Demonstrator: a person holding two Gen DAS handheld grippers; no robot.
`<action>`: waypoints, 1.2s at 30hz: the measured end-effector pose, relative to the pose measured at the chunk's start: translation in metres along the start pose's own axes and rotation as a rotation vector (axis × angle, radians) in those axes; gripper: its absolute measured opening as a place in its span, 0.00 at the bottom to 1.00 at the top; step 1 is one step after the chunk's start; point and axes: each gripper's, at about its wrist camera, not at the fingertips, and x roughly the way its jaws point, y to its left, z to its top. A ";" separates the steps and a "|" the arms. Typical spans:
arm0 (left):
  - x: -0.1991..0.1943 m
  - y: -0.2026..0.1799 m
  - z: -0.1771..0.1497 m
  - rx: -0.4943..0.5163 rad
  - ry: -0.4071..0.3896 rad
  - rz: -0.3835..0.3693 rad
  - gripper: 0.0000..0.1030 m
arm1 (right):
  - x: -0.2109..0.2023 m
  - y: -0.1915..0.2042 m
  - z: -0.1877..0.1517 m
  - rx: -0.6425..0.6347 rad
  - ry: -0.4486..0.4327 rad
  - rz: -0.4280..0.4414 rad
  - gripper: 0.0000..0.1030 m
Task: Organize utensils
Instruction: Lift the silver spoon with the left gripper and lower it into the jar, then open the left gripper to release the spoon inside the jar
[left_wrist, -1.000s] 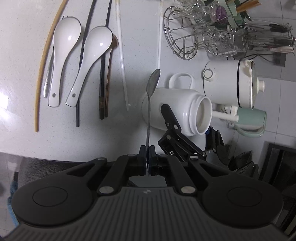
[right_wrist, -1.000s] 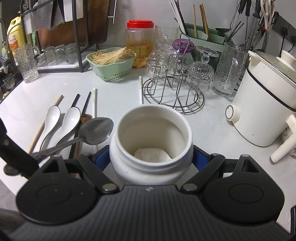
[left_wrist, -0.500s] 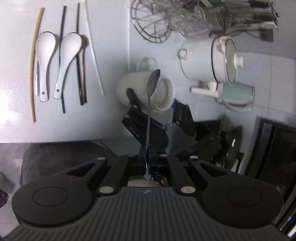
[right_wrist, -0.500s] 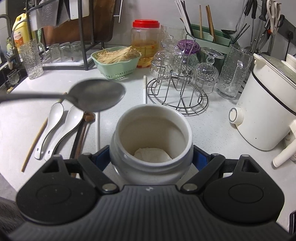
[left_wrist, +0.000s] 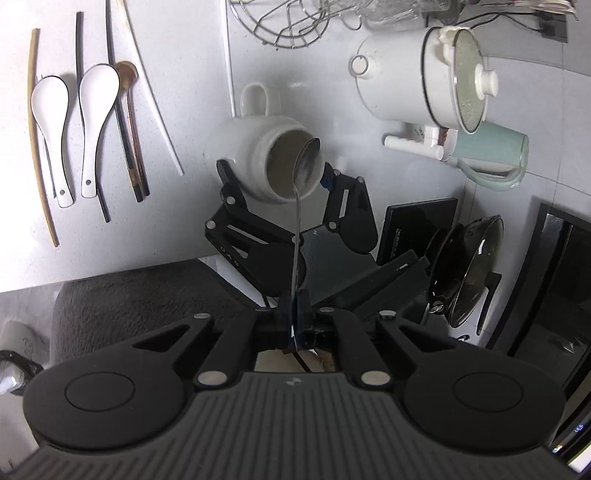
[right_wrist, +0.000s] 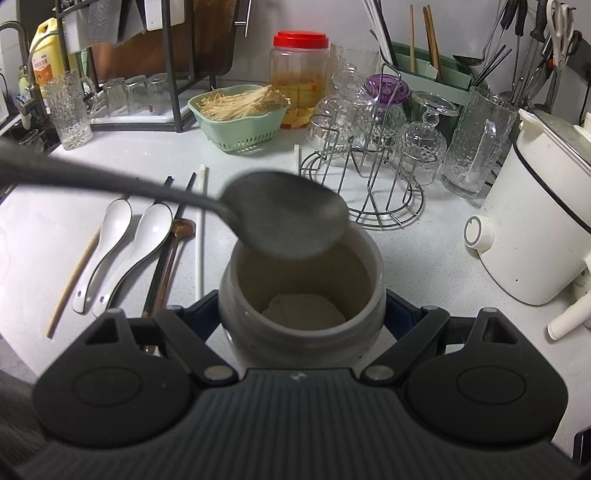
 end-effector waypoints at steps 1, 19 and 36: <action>0.003 -0.001 0.003 -0.008 0.013 0.008 0.03 | 0.001 0.001 0.001 -0.004 -0.001 0.002 0.89; 0.038 -0.012 0.060 -0.057 0.136 0.149 0.03 | 0.003 0.007 0.005 0.029 0.019 -0.014 0.89; 0.022 -0.031 0.069 0.147 0.037 0.199 0.46 | 0.009 0.008 0.012 0.037 0.023 -0.013 0.89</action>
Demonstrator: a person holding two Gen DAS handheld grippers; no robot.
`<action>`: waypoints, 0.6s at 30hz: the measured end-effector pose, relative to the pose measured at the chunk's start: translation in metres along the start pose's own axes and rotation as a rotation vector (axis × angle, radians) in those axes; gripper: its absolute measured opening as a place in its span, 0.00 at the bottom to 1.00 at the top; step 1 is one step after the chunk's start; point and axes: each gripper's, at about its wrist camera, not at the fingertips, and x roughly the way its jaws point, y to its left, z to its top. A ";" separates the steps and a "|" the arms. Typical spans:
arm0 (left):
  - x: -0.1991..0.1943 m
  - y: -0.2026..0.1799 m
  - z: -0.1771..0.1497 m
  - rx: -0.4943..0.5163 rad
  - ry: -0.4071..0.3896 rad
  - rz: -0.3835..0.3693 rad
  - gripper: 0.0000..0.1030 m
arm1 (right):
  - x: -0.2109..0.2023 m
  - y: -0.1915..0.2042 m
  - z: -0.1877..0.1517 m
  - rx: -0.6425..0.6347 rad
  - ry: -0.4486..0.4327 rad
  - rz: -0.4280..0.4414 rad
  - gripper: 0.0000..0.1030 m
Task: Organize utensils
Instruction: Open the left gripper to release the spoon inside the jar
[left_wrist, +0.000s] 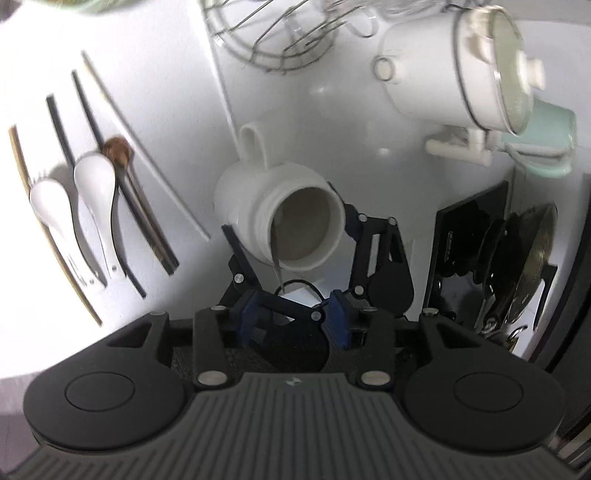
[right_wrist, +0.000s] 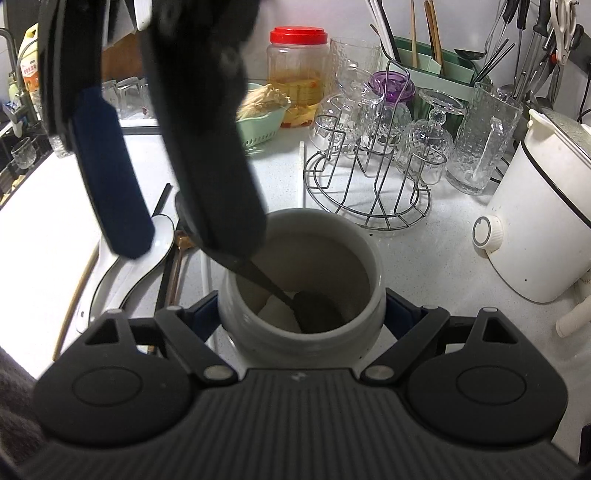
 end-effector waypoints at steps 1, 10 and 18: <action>-0.003 -0.001 -0.003 0.011 -0.013 -0.002 0.46 | 0.001 0.000 0.001 0.000 0.000 0.000 0.89; -0.036 -0.002 -0.037 0.149 -0.272 -0.013 0.46 | 0.005 -0.003 0.004 0.004 -0.003 -0.003 0.89; -0.069 0.030 -0.076 0.071 -0.518 -0.034 0.46 | 0.010 -0.004 0.013 0.006 0.019 -0.012 0.89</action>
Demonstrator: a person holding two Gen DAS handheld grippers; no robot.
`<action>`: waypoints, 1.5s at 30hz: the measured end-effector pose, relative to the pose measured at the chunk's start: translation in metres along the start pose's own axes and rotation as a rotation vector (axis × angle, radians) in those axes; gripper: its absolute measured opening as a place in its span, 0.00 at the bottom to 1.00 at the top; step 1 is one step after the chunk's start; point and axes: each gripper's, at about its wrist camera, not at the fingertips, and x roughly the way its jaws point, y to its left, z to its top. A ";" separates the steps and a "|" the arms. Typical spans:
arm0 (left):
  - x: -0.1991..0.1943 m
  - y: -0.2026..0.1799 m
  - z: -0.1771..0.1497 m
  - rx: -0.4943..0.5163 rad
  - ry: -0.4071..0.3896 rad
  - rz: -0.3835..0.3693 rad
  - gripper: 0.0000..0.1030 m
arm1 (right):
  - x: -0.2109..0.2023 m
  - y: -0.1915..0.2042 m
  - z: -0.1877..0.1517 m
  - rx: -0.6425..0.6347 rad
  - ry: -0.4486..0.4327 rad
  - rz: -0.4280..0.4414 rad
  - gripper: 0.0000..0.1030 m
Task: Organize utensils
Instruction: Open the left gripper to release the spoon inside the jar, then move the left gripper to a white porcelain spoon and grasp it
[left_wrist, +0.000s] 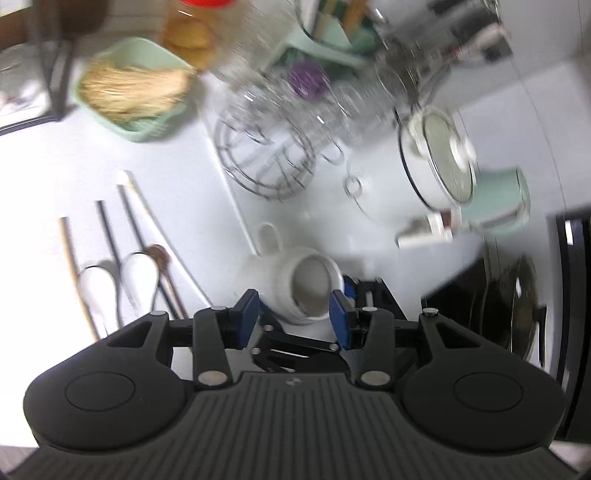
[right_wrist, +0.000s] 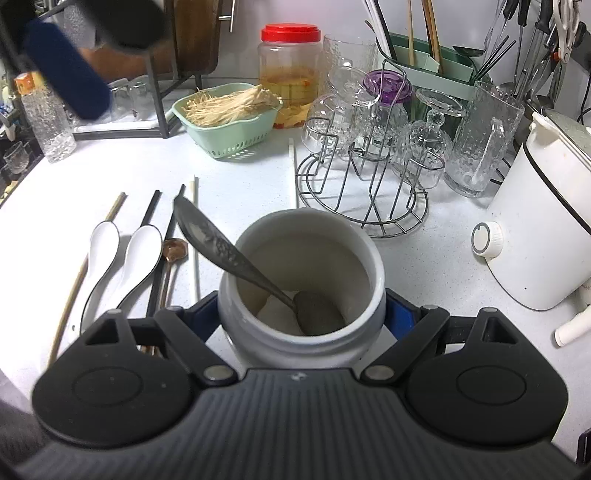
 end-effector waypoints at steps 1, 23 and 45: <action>-0.008 0.006 -0.004 -0.020 -0.026 0.005 0.46 | 0.000 0.000 0.000 -0.001 0.000 -0.001 0.89; -0.006 0.149 -0.089 -0.272 -0.273 0.157 0.46 | 0.010 0.000 0.009 0.013 0.000 -0.010 0.89; 0.072 0.173 -0.067 0.020 -0.301 0.267 0.46 | 0.010 0.006 0.007 0.052 -0.022 -0.059 0.89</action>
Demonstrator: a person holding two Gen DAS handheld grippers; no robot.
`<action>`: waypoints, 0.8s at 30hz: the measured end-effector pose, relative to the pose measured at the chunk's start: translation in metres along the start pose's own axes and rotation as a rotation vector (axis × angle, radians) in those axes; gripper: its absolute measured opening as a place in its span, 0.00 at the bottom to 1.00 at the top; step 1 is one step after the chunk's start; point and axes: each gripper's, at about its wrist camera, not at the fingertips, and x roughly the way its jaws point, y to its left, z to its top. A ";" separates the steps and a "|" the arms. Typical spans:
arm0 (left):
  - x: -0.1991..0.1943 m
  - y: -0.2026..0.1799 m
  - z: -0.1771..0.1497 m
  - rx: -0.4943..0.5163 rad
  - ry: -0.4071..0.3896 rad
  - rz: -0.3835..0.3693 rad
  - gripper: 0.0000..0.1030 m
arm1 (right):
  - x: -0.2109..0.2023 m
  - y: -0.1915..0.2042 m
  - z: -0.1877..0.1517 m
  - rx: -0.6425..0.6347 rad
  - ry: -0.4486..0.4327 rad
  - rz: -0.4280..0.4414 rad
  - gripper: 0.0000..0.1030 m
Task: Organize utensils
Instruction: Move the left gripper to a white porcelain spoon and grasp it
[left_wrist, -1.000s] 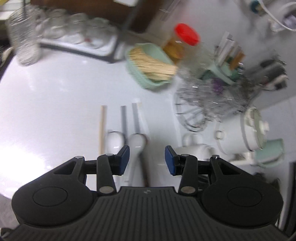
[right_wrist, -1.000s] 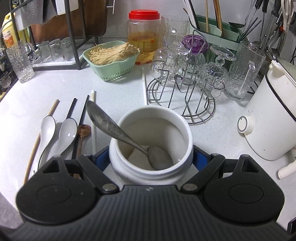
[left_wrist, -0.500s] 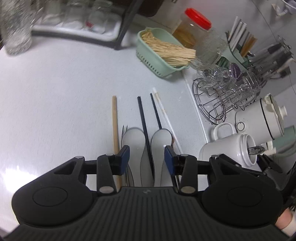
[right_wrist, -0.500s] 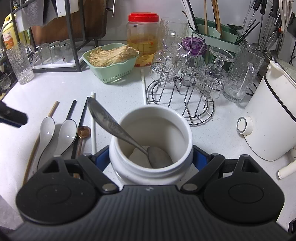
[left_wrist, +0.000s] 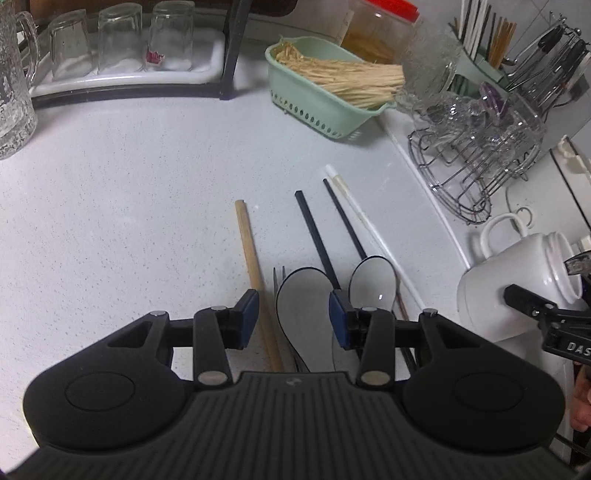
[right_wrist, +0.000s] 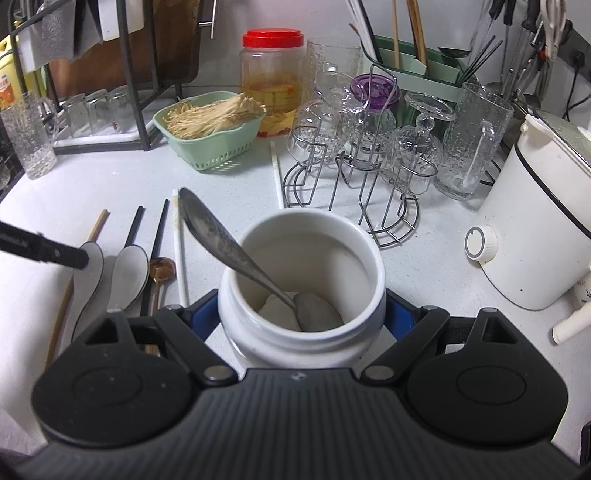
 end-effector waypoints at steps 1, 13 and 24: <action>0.003 -0.001 -0.001 0.008 -0.001 0.022 0.46 | 0.000 0.001 -0.001 0.001 -0.004 -0.005 0.89; 0.014 -0.017 0.007 0.078 0.017 0.038 0.46 | -0.001 0.006 -0.003 0.027 -0.002 -0.056 0.89; 0.022 -0.036 0.002 0.153 0.019 0.119 0.43 | -0.002 0.006 -0.005 0.018 -0.013 -0.053 0.90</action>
